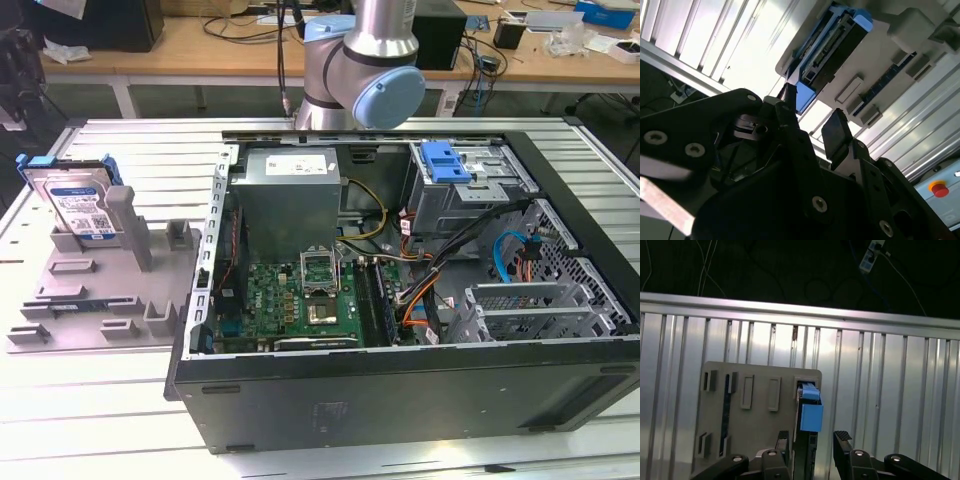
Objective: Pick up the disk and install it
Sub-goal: 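Pick up the disk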
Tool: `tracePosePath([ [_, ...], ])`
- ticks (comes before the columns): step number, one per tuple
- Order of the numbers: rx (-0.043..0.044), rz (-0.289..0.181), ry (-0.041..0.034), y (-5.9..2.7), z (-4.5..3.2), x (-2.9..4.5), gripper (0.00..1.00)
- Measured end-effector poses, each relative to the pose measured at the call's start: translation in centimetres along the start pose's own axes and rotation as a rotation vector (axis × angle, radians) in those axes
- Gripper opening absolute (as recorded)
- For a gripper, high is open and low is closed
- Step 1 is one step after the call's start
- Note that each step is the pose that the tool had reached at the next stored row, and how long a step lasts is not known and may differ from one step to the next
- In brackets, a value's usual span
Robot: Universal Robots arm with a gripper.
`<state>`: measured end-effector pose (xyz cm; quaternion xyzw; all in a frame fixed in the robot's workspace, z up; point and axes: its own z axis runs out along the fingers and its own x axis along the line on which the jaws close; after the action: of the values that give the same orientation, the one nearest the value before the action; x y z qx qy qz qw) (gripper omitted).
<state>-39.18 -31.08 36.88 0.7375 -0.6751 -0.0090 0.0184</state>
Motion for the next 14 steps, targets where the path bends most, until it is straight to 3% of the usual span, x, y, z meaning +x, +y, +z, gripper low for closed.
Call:
tracePosePath([
  [4,-0.0002,0.001,0.0000,0.01,0.43,-0.01,0.48],
  [10,-0.0007,0.057,-0.0022,0.00,0.81,-0.01,0.48],
  [14,-0.0010,0.059,-0.0020,0.00,0.89,-0.01,0.48],
])
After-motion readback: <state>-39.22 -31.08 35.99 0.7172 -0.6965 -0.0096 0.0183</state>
